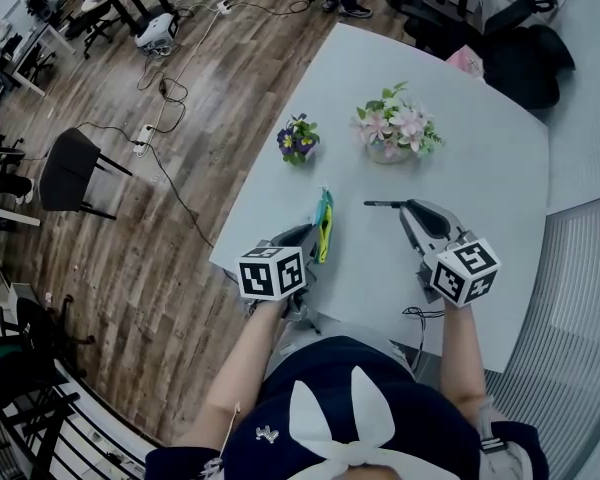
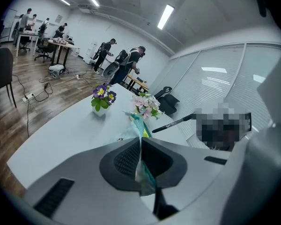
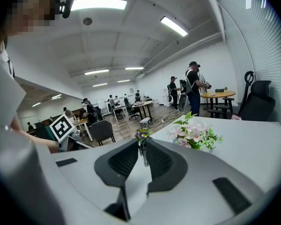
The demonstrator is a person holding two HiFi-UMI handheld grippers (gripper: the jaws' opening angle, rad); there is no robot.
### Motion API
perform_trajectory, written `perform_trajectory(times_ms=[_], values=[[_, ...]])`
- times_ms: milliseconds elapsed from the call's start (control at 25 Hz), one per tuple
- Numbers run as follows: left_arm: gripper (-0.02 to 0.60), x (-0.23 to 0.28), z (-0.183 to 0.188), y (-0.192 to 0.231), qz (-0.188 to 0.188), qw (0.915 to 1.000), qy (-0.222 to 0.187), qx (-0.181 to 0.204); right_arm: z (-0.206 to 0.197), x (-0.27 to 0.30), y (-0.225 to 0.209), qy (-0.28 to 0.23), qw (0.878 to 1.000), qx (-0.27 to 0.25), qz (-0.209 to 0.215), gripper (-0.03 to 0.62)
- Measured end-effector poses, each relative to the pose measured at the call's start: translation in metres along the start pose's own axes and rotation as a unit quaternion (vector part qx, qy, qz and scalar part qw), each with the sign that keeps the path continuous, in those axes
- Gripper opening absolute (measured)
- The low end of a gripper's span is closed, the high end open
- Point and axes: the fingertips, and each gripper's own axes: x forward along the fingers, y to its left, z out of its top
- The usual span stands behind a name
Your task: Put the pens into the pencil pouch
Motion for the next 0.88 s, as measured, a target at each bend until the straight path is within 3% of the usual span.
perform_trajectory(times_ms=[880], values=[[0.031,0.003,-0.009,0.002,0.002,1.0,0.007,-0.004,0.028,0.006,0.069,-0.017,0.995,-0.026,0.098,0.06]])
